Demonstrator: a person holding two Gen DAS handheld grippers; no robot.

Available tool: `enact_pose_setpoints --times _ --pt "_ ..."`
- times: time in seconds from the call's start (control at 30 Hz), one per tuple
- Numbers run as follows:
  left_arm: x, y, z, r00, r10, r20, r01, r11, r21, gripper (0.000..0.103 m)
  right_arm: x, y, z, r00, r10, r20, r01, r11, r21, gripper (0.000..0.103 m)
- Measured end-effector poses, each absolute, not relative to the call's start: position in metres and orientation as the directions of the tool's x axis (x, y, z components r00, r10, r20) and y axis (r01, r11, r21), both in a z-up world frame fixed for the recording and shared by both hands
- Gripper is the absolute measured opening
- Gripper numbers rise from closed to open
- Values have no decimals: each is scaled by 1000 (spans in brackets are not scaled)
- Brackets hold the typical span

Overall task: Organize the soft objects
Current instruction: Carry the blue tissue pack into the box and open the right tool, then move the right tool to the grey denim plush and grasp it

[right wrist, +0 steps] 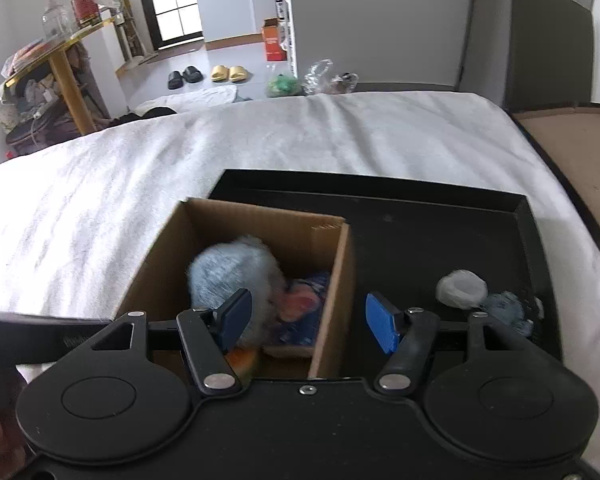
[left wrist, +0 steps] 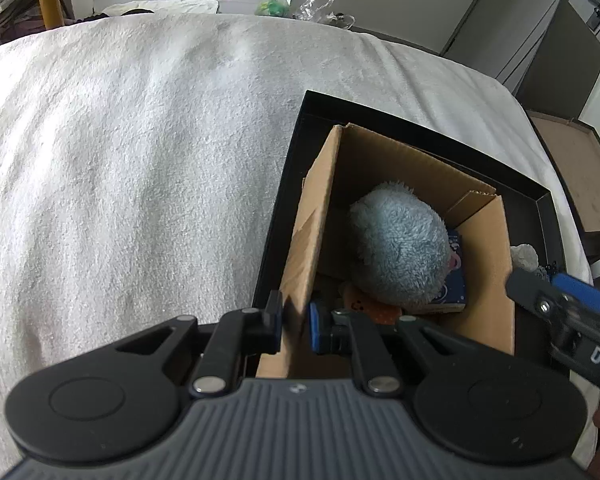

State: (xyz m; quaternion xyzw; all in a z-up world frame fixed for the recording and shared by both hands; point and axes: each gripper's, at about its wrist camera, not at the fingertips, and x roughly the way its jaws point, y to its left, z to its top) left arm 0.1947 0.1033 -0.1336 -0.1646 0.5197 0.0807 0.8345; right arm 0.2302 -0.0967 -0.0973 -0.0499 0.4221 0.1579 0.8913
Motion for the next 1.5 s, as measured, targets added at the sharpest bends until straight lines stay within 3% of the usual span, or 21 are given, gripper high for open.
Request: enact_pose_setpoints --times 0.4,0.47,0.6,0.7,1.07,1.5 --pt "196 94 -121 450 2 -893 -315 936 -156 18 223 -136 -99 615 160 -772 -252 968 -1 68" --pt "196 94 -119 453 10 -891 -320 935 -152 24 223 -143 -98 622 167 -765 -250 968 8 68" --pt "196 90 -111 468 48 -882 -322 939 -120 45 226 -154 -102 629 157 -761 -241 971 1 68" --pt "199 87 -110 468 61 -882 -317 943 -103 50 230 -163 -105 631 144 -762 -226 974 -2 70" --pt "210 72 -115 446 95 -890 -309 950 -53 53 246 -195 -121 634 140 -760 -206 979 8 69" --pt "225 59 -128 414 176 -893 -298 953 49 62 268 -220 -171 624 133 -770 -152 987 47 59"
